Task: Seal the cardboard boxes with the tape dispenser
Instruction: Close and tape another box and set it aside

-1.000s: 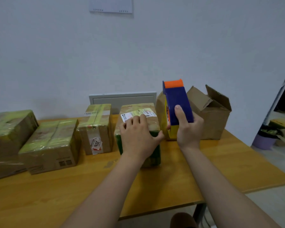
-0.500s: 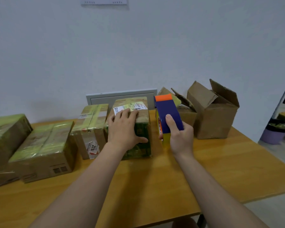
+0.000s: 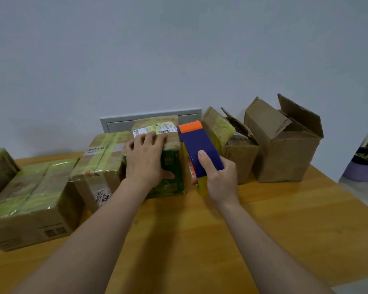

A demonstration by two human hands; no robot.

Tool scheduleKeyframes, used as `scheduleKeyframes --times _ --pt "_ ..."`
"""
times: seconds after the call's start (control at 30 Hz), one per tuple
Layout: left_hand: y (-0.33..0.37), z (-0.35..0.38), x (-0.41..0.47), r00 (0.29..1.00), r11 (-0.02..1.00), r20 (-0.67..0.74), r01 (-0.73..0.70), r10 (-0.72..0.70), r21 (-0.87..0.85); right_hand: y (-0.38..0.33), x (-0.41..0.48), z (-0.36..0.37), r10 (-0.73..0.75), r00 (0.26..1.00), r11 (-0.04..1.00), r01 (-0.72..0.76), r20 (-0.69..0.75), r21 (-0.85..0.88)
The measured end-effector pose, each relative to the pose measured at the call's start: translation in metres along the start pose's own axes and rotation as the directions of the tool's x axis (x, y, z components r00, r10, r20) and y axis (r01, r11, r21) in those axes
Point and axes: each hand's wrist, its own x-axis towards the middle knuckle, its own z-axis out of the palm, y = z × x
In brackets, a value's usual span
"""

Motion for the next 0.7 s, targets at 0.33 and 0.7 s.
scheduleKeyframes --times 0.33,0.7 --pt "0.068 -0.013 0.024 0.989 0.99 -0.087 -0.126 0.12 -0.067 -0.037 0.003 -0.06 -0.144 0.987 0.989 0.146 -0.067 0.029" --pt "0.17 0.011 0.039 0.964 0.963 0.041 -0.259 0.262 -0.079 -0.06 0.0 -0.107 -0.181 0.94 0.983 0.178 -0.289 -0.036"
